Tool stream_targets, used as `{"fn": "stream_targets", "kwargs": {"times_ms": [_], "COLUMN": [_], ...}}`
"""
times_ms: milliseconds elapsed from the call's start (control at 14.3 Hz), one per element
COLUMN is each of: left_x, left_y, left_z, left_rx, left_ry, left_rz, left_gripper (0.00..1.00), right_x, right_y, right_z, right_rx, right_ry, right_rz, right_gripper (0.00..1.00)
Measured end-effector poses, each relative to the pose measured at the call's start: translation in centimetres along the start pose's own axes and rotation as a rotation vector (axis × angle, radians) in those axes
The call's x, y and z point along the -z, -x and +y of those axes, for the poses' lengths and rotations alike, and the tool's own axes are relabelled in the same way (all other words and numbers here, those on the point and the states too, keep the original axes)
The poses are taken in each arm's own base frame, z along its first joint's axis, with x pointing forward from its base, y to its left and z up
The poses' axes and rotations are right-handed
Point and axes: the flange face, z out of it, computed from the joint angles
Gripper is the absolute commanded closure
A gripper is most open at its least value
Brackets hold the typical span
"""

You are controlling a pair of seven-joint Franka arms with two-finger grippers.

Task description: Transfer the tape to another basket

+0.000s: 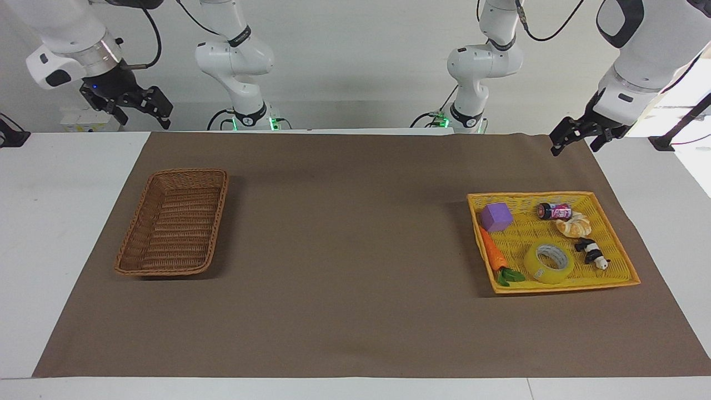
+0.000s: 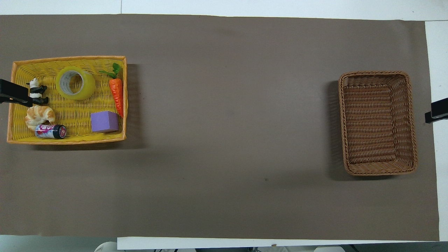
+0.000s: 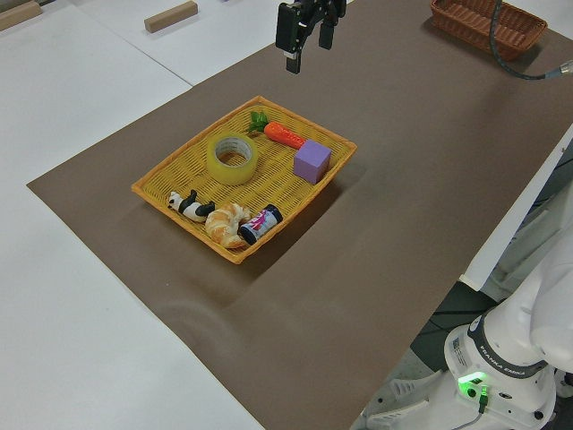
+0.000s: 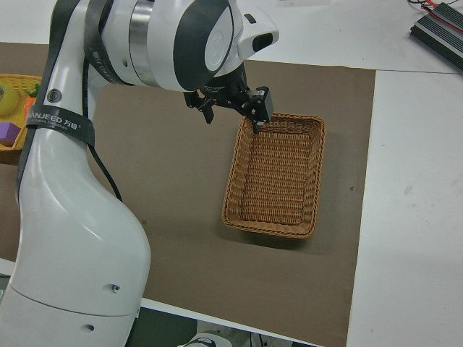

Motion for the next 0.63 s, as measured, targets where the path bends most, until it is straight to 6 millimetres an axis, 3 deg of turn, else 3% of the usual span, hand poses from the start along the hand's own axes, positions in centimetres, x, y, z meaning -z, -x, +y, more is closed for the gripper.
{"fn": "stream_targets", "kwargs": {"times_ms": [420, 561, 631], "left_x": [-0.6, -4.3, -7.7], "left_y": [-0.5, -2.2, -3.5], "left_z": [-0.2, -1.6, -2.4], "left_rx": [0.006, 0.031, 0.044], "left_ry": [0.002, 0.007, 0.010], "left_rz": [0.043, 0.093, 0.113], "left_gripper": [0.00, 0.01, 0.01], "right_x": [0.0, 0.0, 0.0], "right_y": [0.0, 0.0, 0.0], "right_z": [0.0, 0.0, 0.0], "right_rx": [0.000, 0.000, 0.000], "right_ry": [0.000, 0.000, 0.000], "right_rz": [0.000, 0.000, 0.000], "right_gripper": [0.00, 0.00, 0.00]}}
